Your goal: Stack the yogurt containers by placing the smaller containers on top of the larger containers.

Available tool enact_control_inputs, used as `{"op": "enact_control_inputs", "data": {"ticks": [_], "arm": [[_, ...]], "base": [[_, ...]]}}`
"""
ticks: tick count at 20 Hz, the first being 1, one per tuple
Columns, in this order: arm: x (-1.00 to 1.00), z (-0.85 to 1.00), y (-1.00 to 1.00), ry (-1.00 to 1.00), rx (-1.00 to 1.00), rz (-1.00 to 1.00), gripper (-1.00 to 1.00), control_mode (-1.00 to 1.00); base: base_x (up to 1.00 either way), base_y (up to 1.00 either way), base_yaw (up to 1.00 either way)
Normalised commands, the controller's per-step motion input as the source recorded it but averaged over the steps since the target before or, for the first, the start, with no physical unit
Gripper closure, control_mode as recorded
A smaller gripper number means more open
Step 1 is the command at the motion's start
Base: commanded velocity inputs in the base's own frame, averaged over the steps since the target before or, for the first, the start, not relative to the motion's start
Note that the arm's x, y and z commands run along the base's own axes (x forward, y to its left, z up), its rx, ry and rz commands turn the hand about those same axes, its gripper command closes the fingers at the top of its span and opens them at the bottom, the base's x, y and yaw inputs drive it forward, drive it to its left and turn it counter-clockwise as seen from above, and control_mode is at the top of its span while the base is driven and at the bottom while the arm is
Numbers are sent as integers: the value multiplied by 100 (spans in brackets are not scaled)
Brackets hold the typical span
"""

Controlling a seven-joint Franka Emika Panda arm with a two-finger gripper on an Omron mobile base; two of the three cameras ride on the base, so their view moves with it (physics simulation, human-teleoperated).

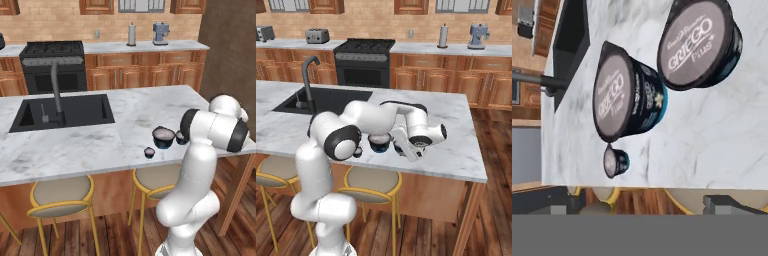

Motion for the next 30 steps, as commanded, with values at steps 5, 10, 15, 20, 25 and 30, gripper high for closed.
{"op": "enact_control_inputs", "data": {"ticks": [5,10,15,20,25,30], "arm": [[32,-23,-12,2,1,2,-100,-100],[31,-18,-22,0,4,5,-100,-100],[37,-12,-5,0,1,6,-100,-100],[38,-5,0,0,0,7,-100,-100],[25,-11,0,0,0,4,-100,-100],[23,-20,0,0,0,3,-100,-100]], "base": [[0,0,0],[0,0,0],[0,0,0],[0,0,0],[0,0,0],[0,0,0]]}}
